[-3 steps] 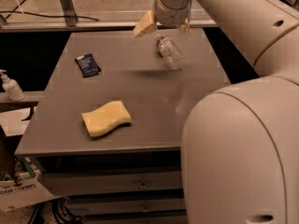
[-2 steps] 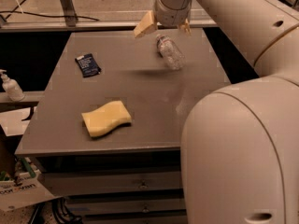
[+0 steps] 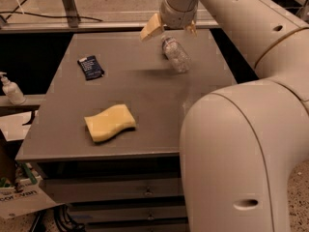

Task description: Place water bottle upright

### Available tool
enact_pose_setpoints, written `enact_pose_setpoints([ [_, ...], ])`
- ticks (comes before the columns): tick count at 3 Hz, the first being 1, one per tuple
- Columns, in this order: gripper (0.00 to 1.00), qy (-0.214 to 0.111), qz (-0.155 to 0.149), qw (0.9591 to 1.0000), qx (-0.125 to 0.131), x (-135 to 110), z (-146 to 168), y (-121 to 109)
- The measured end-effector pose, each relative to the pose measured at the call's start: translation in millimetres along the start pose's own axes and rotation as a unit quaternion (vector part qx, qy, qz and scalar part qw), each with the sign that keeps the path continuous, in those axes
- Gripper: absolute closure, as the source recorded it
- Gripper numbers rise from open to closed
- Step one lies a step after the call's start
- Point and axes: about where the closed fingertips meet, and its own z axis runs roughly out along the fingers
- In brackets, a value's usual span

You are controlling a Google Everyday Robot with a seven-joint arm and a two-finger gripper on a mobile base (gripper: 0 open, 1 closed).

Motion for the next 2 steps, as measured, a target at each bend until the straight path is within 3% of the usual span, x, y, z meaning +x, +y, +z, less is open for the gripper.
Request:
enact_pose_setpoints([
  [2,0.0,0.009,0.001,0.9998,0.019,-19.4,16.5,8.2],
])
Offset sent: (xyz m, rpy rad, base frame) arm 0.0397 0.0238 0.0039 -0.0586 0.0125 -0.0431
